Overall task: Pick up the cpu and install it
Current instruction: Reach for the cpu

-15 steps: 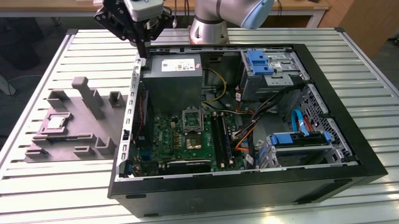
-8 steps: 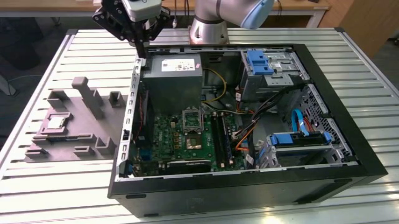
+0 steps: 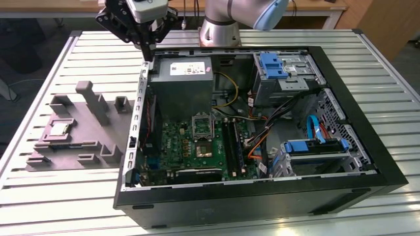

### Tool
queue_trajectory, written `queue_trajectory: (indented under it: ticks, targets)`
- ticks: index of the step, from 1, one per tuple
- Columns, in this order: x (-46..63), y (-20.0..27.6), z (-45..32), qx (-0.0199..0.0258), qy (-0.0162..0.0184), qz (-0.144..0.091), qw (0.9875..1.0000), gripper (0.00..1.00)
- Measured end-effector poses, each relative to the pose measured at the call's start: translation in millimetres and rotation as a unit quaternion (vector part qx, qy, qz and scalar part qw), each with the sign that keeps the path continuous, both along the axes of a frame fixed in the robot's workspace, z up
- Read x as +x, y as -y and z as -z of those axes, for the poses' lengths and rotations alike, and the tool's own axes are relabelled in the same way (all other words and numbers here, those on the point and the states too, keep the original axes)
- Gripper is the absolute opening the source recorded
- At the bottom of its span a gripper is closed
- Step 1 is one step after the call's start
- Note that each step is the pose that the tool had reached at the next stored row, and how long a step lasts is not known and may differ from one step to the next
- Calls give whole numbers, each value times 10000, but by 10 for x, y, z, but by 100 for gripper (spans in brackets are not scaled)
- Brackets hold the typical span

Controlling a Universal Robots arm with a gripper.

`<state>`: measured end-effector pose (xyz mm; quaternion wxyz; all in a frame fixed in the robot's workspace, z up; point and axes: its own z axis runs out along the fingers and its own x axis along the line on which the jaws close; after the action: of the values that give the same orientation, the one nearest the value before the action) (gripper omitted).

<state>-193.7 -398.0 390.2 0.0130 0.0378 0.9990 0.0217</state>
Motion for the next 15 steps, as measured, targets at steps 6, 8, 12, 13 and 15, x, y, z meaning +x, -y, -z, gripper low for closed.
queue_trajectory:
  ticks: [6, 8, 12, 13, 15]
  targets:
    - [-15, 0, 2, 0, 0, 0, 10000, 11]
    - [-20, 0, 3, 0, 0, 0, 10000, 11]
    - [-26, 0, 3, 0, 0, 0, 10000, 11]
    - [-26, 0, 3, 0, 0, 0, 10000, 11]
    - [-30, 0, 3, 0, 0, 1, 10000, 11]
